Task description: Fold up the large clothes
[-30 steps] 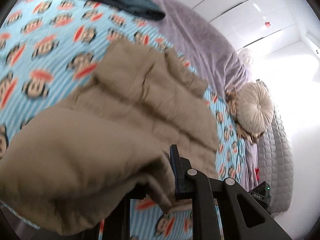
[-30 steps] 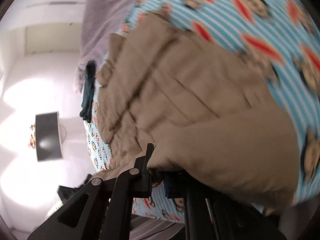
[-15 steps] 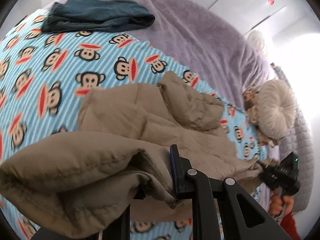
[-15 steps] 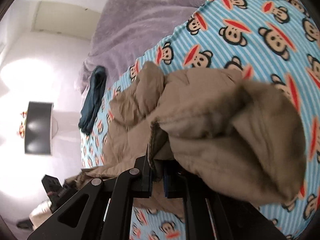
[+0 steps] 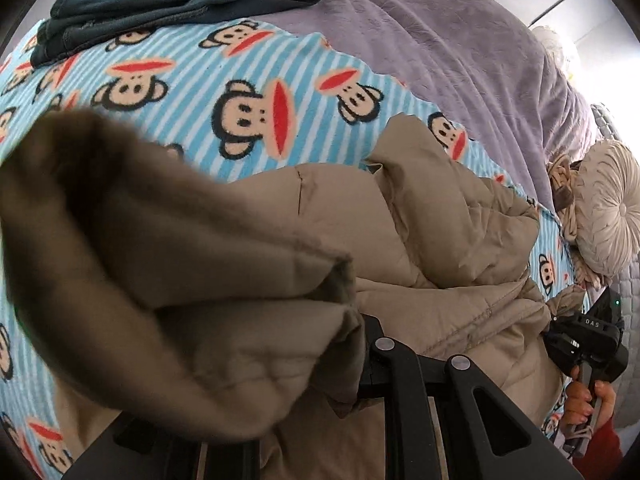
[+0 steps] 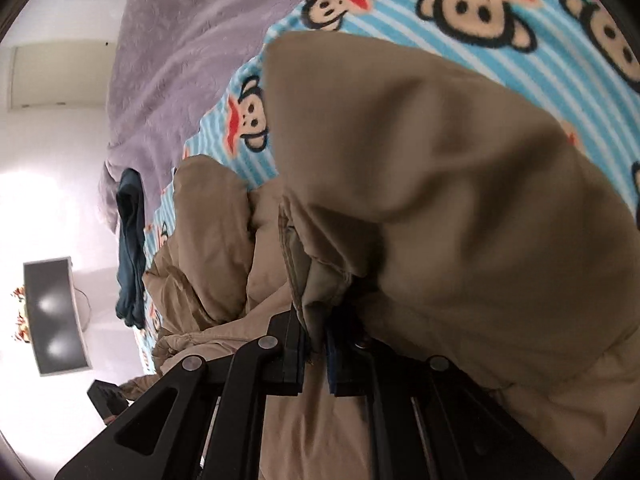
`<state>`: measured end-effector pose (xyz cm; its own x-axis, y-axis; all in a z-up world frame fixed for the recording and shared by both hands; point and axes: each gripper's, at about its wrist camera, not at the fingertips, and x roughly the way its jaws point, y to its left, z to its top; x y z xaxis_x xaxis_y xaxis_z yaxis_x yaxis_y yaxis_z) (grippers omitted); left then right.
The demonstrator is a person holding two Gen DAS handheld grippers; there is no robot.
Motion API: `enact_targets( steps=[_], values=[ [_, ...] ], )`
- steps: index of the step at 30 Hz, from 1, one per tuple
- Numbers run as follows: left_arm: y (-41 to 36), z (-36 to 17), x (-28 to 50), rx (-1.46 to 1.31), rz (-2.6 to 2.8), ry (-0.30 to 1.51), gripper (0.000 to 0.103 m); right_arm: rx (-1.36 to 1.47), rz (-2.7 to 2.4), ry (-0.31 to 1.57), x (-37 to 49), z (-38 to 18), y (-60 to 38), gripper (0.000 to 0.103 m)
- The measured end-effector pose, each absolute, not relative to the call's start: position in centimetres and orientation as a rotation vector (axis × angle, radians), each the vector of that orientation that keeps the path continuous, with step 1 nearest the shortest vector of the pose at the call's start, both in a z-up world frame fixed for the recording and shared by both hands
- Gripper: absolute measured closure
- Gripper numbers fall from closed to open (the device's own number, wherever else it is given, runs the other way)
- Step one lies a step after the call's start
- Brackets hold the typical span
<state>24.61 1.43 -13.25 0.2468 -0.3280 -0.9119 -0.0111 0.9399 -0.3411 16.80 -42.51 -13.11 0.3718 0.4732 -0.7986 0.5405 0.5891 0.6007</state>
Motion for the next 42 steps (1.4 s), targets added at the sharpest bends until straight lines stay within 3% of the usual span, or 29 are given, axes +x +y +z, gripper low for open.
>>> enact_targets(
  steps=[3,4,5,6,7,8,10,12,13,14,16,17,23,28,34,38,42],
  values=[
    [1.6,-11.5,23.5,-0.274,-0.229,1.26,0.079,1.006,-0.028,1.247,16.8,-12.4,-42.8,0.087],
    [1.7,-10.8,23.0,-0.266,-0.238,1.239,0.066,0.99,-0.02,1.242,16.6,-11.8,-42.9,0.078],
    [1.8,-10.2,22.5,-0.253,-0.239,1.214,0.038,0.971,-0.017,1.234,16.5,-11.2,-43.0,0.063],
    [1.9,-9.4,22.0,-0.238,-0.228,1.184,0.026,0.946,-0.012,1.22,16.2,-10.3,-43.1,0.052],
    [2.1,-8.5,21.4,-0.219,-0.207,1.142,0.01,0.926,-0.006,1.2,15.9,-9.4,-43.2,0.034],
    [2.2,-7.8,21.0,-0.205,-0.2,1.112,0.008,0.906,-0.001,1.179,15.6,-8.6,-43.4,0.032],
    [2.3,-6.7,20.5,-0.187,-0.205,1.089,0.008,0.857,0.006,1.151,14.9,-7.2,-43.3,0.032],
    [2.2,-6.1,20.5,-0.182,-0.219,1.08,0.008,0.82,0.033,1.139,13.9,-6.3,-42.8,0.041],
    [1.7,-6.1,20.7,-0.175,-0.235,1.085,0.009,0.804,0.051,1.145,13.6,-6.2,-42.2,0.063],
    [1.0,-6.4,21.0,-0.158,-0.27,1.096,0.019,0.778,0.07,1.164,13.5,-6.3,-41.5,0.076],
    [-0.2,-7.1,21.2,-0.105,-0.307,1.122,0.038,0.704,0.119,1.202,13.6,-6.9,-39.4,0.079],
    [-1.1,-7.7,21.4,-0.064,-0.309,1.129,0.039,0.669,0.135,1.213,13.8,-7.1,-38.4,0.079],
    [-2.6,-12.0,22.8,0.1,-0.185,1.094,0.039,0.389,0.077,1.22,15.4,-9.6,-35.6,0.083],
    [-2.4,-14.7,25.2,0.032,-0.164,1.084,0.039,0.415,0.018,1.195,17.2,-12.2,-38.4,0.091],
    [-3.3,-16.3,27.0,0.034,-0.166,1.073,0.039,0.401,0.015,1.159,18.4,-13.9,-39.0,0.092],
    [-3.1,-15.1,27.1,0.032,-0.168,1.099,0.039,0.418,0.013,1.172,18.7,-13.9,-39.4,0.092],
    [0.0,-12.1,26.9,0.024,-0.112,1.007,0.038,0.291,-0.032,1.145,18.0,-10.6,-39.8,0.09]
  ],
)
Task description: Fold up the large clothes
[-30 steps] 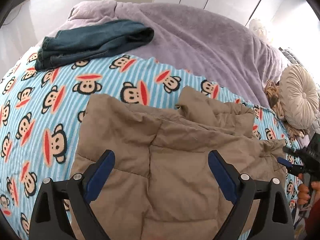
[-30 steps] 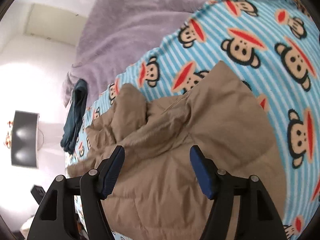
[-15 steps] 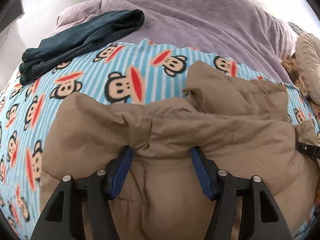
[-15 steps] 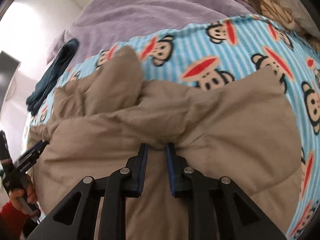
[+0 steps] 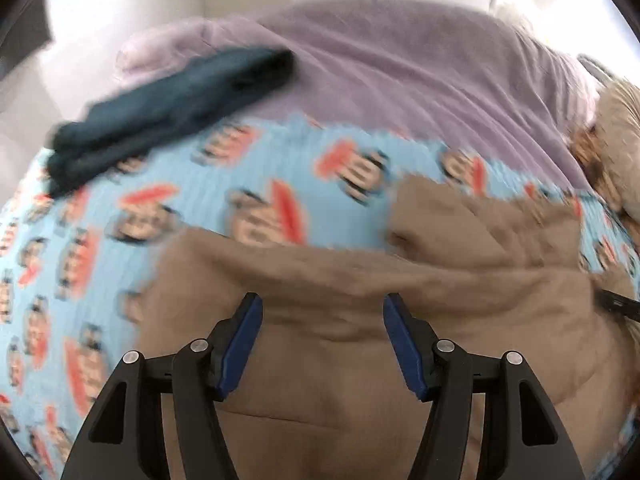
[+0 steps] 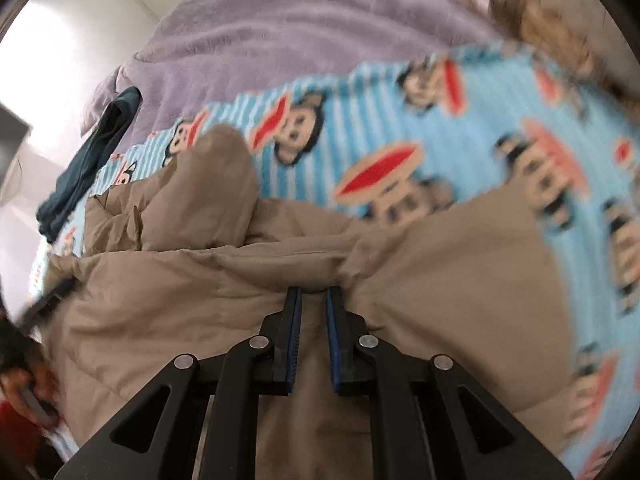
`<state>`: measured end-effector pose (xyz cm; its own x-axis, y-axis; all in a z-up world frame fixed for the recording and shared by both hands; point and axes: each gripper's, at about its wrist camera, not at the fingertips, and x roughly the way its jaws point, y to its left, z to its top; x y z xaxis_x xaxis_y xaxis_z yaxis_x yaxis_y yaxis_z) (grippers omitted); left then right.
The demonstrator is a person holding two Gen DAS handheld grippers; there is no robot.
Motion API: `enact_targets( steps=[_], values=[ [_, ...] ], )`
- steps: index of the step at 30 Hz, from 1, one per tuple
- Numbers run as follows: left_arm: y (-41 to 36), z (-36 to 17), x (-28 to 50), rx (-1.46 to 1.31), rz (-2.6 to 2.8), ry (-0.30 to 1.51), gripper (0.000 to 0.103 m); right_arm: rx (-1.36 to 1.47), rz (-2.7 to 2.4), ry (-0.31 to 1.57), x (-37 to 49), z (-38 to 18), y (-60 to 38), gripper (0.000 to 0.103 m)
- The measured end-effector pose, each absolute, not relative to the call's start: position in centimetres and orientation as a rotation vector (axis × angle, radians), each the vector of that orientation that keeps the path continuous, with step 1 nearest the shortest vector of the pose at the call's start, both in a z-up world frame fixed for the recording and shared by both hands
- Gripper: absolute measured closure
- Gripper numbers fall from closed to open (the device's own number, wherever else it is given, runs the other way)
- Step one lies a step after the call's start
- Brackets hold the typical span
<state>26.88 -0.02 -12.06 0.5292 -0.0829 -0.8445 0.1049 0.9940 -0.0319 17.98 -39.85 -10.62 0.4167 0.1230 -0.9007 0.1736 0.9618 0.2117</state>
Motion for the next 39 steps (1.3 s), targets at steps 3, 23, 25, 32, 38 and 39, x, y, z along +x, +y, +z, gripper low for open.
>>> enact_targets(
  steps=[3,23,25,32,38,39],
  values=[
    [3.3,-13.4,28.1,-0.051,-0.045,1.057,0.039,0.231,-0.14,1.112,16.6,-9.8,-42.5,0.09],
    [3.3,-12.6,27.2,-0.011,0.024,1.066,0.035,0.359,-0.268,1.139,17.9,-11.6,-44.8,0.039],
    [3.3,-11.6,26.3,-0.003,0.016,1.063,0.021,0.367,-0.26,1.122,17.0,-10.3,-44.4,0.035],
    [2.4,-10.0,22.2,-0.01,-0.008,1.087,0.015,0.456,-0.219,1.132,14.0,-8.3,-43.2,0.022],
    [1.3,-9.7,18.8,-0.031,-0.018,1.113,0.0,0.522,-0.186,1.136,10.5,-7.5,-41.8,0.014],
    [1.1,-9.6,18.5,-0.038,-0.023,1.116,0.0,0.541,-0.181,1.138,9.9,-7.5,-41.7,0.01]
  ],
)
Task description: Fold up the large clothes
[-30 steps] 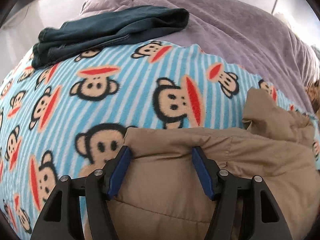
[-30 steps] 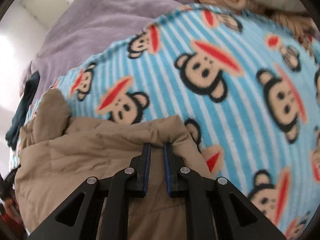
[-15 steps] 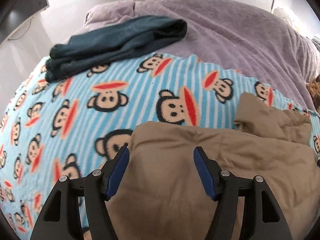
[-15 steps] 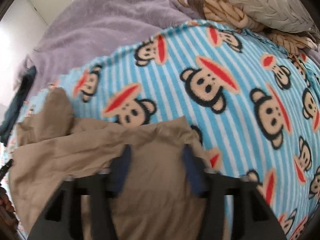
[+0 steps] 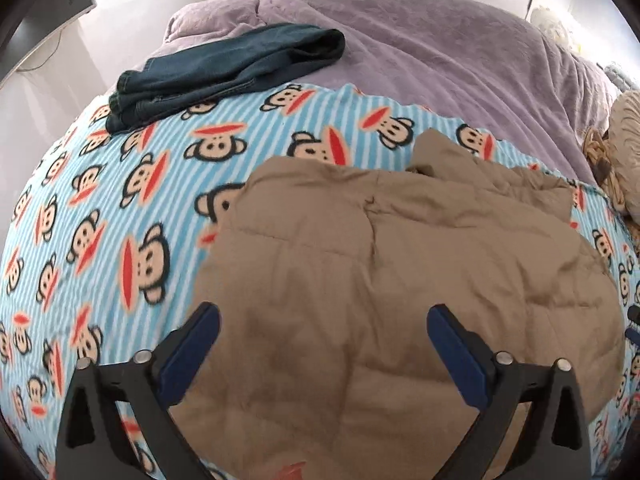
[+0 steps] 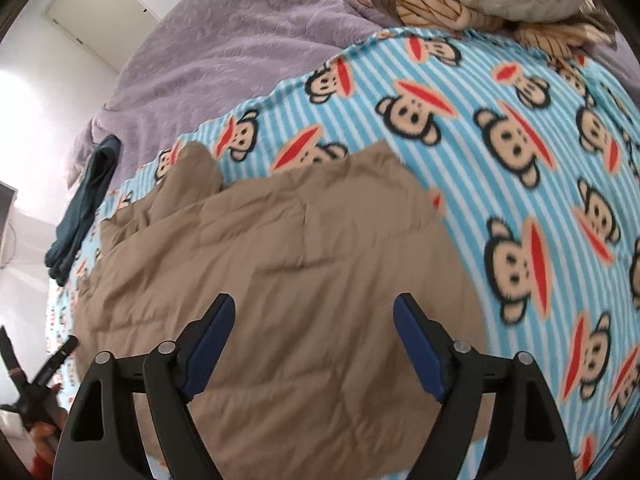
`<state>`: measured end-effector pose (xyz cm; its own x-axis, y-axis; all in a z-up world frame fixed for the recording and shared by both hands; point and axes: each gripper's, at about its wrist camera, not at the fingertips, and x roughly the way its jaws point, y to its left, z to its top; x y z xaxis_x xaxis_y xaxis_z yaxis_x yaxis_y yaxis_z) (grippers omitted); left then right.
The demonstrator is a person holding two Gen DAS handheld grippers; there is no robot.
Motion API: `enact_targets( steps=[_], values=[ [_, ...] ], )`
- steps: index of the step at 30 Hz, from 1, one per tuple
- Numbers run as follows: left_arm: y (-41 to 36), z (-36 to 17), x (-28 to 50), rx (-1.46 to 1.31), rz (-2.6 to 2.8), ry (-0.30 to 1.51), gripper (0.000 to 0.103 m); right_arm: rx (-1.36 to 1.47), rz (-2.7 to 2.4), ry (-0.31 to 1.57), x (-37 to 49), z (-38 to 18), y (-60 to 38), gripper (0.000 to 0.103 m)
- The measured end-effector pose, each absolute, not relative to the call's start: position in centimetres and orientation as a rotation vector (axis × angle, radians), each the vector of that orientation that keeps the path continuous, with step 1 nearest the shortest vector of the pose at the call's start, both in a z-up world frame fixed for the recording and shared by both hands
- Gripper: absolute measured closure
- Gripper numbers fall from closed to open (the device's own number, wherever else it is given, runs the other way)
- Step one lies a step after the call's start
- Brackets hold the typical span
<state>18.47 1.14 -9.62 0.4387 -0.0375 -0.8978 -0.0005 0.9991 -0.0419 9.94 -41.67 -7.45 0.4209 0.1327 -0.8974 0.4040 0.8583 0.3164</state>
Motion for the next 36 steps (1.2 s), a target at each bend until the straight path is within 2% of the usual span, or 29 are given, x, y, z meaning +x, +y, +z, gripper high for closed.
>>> enact_targets(
  steps=[2,12,19,27,32,36],
  values=[
    [0.9,-9.6,17.8,-0.04,-0.028,1.128,0.0,0.574,-0.171,1.134,8.9,-7.2,-41.4,0.0],
    [0.5,-9.8,13.4,-0.085,-0.039,1.198,0.0,0.695,-0.142,1.104,3.9,-6.8,-39.9,0.0],
    [1.3,-10.4,11.3,-0.076,0.004,1.22,0.0,0.846,-0.124,1.217,0.6,-9.7,-39.6,0.0],
    [1.9,-11.6,10.3,-0.128,-0.035,1.261,0.0,0.986,-0.126,1.227,-0.7,-12.0,-39.7,0.0],
    [3.2,-12.0,9.3,-0.258,-0.095,1.264,0.0,1.076,-0.116,1.217,-0.7,-13.0,-39.9,0.0],
    [6.2,-13.0,8.4,-0.499,-0.145,1.267,0.0,1.132,-0.1,1.202,-1.0,-13.4,-39.9,0.0]
  ],
)
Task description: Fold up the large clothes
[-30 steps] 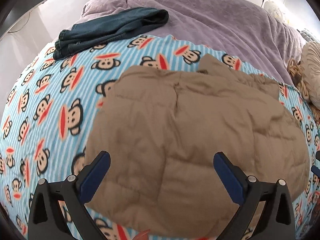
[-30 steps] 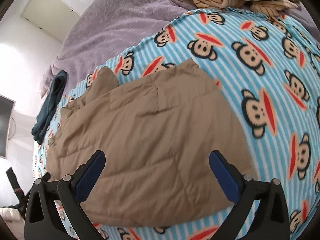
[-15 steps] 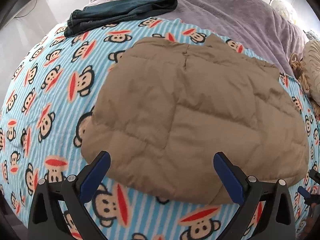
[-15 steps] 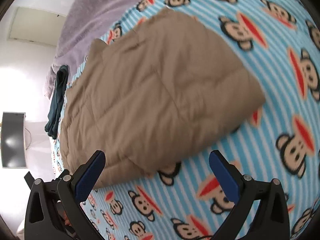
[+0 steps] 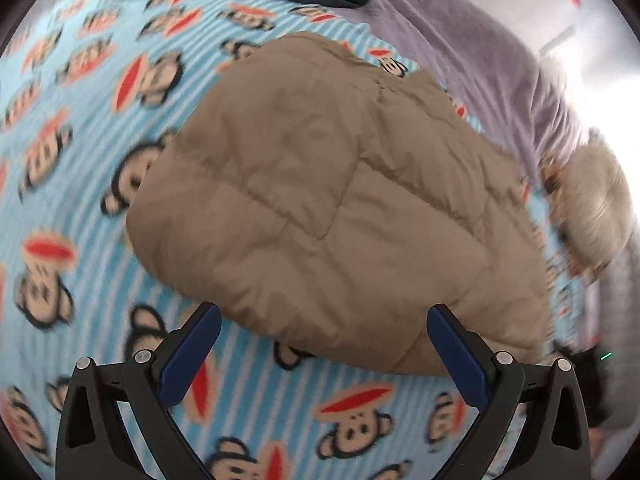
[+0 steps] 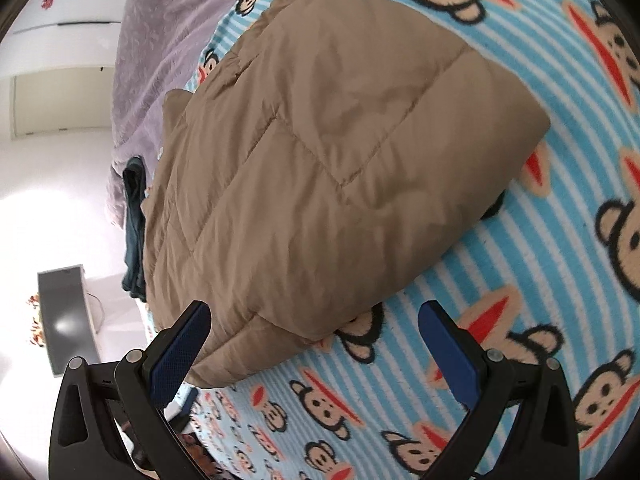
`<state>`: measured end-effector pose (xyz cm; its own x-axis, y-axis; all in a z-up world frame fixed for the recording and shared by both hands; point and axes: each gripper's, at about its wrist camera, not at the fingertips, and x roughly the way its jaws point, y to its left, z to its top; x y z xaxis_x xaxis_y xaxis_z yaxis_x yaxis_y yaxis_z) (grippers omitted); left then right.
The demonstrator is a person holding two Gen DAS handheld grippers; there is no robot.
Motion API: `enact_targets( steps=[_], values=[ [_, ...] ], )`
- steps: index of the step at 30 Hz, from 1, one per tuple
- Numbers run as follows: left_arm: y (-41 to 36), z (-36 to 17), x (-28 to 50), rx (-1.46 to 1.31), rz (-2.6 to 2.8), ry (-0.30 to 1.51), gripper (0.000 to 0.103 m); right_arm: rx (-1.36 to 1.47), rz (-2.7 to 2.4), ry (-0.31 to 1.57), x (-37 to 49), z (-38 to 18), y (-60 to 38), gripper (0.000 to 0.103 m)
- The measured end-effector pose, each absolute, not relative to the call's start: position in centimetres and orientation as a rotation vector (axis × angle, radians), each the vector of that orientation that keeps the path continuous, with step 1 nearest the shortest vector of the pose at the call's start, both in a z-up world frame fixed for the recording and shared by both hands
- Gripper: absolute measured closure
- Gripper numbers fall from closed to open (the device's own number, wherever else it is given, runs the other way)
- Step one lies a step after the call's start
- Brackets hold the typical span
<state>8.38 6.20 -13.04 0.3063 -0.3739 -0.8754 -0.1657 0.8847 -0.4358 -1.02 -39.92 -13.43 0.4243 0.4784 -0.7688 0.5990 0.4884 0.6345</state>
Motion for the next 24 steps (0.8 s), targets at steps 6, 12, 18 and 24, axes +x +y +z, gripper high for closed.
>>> enact_targets(
  steps=[6,12,18,24],
  values=[
    [9.5,-16.4,7.5,-0.775,-0.175,1.297,0.0,1.218,-0.087,1.183,-1.8,-14.7,-40.3,0.0],
    [10.4,-19.1,7.9,-0.91,-0.163,1.273,0.0,1.304,-0.046,1.142,-1.6,-15.8,-40.8,0.0],
    [9.1,-19.4,10.7,-0.871,-0.169,1.224,0.0,1.37,-0.021,1.115,-0.1,-17.5,-40.4,0.0],
    [8.4,-20.5,13.5,-0.863,-0.118,1.204,0.0,1.461,0.028,1.069,1.9,-19.4,-39.7,0.0]
  ],
)
